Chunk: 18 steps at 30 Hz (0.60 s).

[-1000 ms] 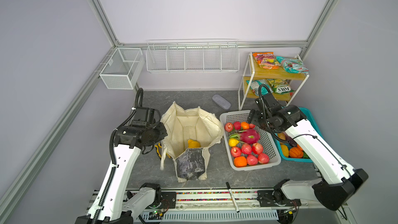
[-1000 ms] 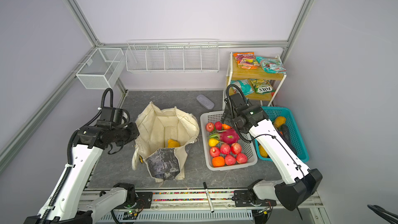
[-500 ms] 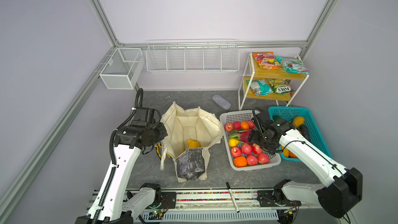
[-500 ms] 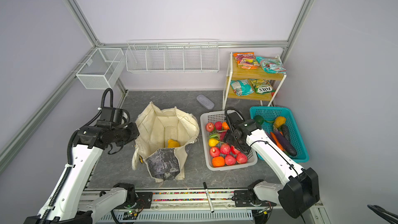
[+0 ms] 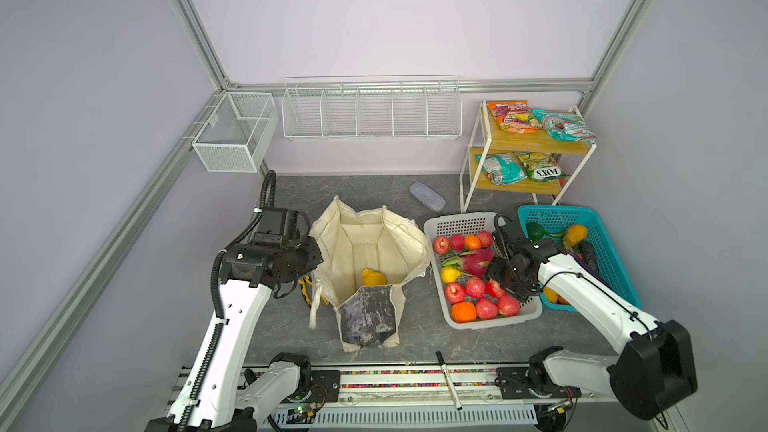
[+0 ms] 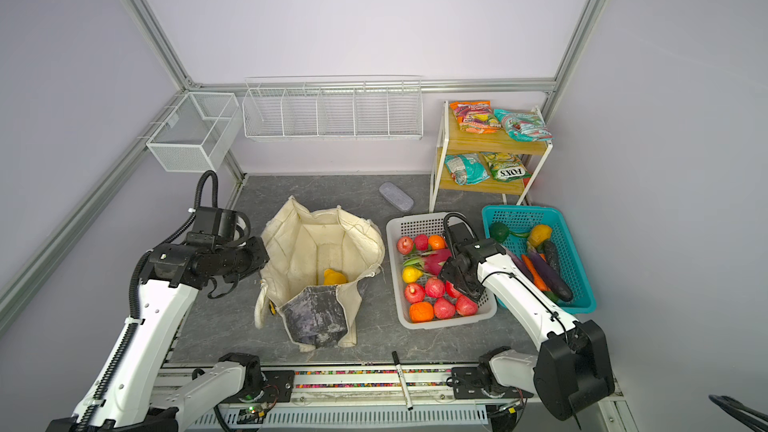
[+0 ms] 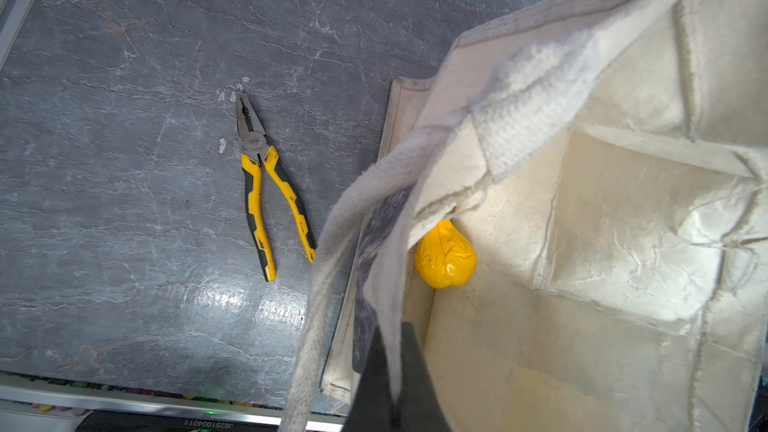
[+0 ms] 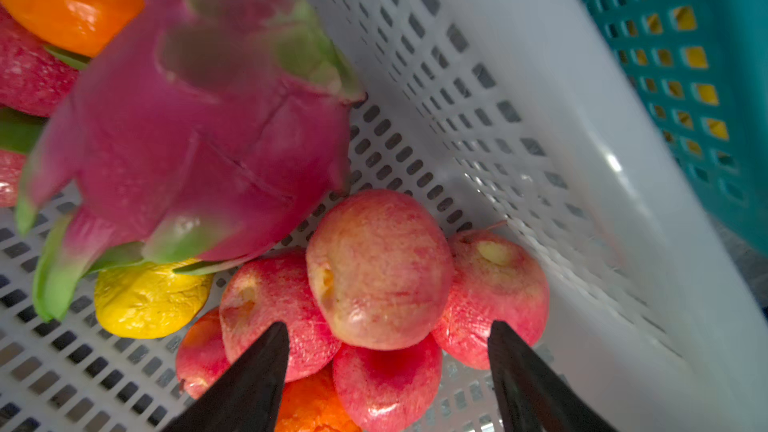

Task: Place the food into the grocery bag and tie it
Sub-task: 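Move the right gripper over the white basket above a red apple, then lower the right gripper and grasp the red apple in the basket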

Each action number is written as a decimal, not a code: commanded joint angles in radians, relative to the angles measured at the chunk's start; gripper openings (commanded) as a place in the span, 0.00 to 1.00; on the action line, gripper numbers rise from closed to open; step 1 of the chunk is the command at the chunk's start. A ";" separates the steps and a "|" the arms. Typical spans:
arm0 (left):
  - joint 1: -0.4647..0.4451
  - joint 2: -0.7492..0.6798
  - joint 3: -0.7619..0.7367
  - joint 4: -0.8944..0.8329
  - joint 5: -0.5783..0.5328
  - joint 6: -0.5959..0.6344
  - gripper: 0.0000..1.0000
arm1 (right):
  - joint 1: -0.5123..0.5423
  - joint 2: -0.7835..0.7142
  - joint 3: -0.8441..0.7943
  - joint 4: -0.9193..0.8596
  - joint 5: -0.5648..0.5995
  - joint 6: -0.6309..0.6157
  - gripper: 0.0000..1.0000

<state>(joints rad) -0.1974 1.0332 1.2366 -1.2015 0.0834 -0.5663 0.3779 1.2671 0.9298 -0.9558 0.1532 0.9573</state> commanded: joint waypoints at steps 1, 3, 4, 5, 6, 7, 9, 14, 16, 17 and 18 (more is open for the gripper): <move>-0.004 -0.012 -0.008 -0.006 0.003 0.000 0.00 | -0.012 0.025 -0.009 0.047 -0.014 -0.038 0.77; -0.004 -0.012 -0.006 -0.006 0.004 -0.001 0.00 | -0.018 0.035 -0.007 0.051 -0.011 -0.053 0.76; -0.004 -0.010 -0.005 -0.005 0.003 -0.001 0.00 | -0.022 0.042 -0.008 0.051 -0.011 -0.062 0.76; -0.004 -0.011 -0.006 -0.005 0.004 -0.001 0.00 | -0.025 0.047 -0.009 0.049 -0.012 -0.067 0.76; -0.004 -0.011 -0.005 -0.005 0.004 -0.001 0.00 | -0.026 0.052 -0.008 0.048 -0.011 -0.071 0.76; -0.004 -0.012 -0.003 -0.006 0.003 -0.001 0.00 | -0.030 0.055 -0.010 0.046 -0.012 -0.078 0.76; -0.004 -0.011 -0.002 -0.006 0.003 -0.001 0.00 | -0.031 0.063 -0.010 0.042 -0.011 -0.087 0.77; -0.004 -0.009 -0.003 -0.003 0.004 -0.003 0.00 | -0.033 0.087 -0.013 0.037 -0.015 -0.104 0.80; -0.004 -0.007 -0.003 -0.003 0.004 -0.002 0.00 | -0.033 0.093 -0.017 0.041 -0.015 -0.110 0.80; -0.004 -0.008 -0.004 -0.003 0.004 -0.003 0.00 | -0.034 0.095 -0.020 0.043 -0.014 -0.113 0.79; -0.004 -0.007 -0.005 -0.001 0.005 -0.003 0.00 | -0.035 0.098 -0.024 0.046 -0.014 -0.116 0.79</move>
<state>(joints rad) -0.1974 1.0328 1.2366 -1.2015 0.0837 -0.5667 0.3481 1.3521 0.9276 -0.9131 0.1406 0.8597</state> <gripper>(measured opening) 0.048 0.793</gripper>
